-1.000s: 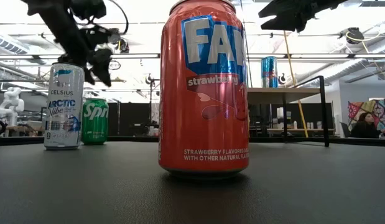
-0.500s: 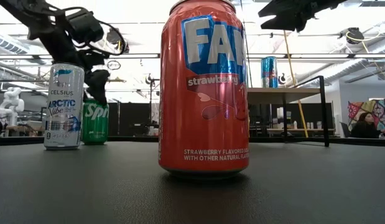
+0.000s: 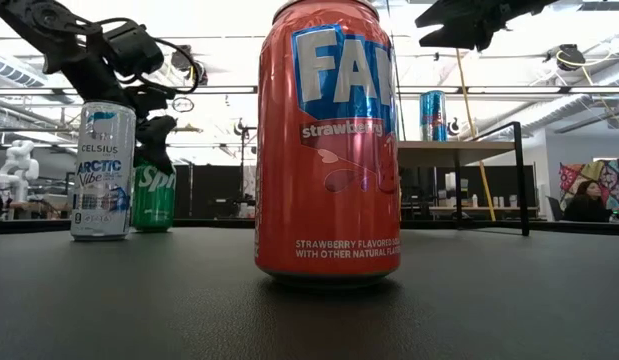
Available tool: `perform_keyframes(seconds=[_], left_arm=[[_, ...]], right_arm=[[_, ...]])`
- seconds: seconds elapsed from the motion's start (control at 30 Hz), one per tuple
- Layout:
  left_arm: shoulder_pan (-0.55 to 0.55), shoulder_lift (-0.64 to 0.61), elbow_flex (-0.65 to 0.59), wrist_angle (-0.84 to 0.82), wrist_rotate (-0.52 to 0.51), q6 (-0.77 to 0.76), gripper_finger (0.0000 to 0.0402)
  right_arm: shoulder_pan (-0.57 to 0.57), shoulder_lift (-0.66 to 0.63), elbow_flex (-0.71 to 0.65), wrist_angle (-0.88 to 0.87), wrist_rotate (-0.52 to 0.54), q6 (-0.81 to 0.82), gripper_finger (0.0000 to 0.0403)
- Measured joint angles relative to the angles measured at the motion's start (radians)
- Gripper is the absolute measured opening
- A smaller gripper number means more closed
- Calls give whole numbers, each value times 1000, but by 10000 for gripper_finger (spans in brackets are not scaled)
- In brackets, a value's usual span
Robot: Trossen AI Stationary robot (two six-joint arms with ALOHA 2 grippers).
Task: Place canned beverage on shelf
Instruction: Put the green soda can on the shelf aligned with the other green soda can
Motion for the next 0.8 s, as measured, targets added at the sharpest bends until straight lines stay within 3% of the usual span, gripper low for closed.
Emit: perform_keyframes(seconds=[0.8], left_arm=[[-2,2,-2,13,0,-1,272]], right_arm=[[0,0,0,-9,0,0,313]])
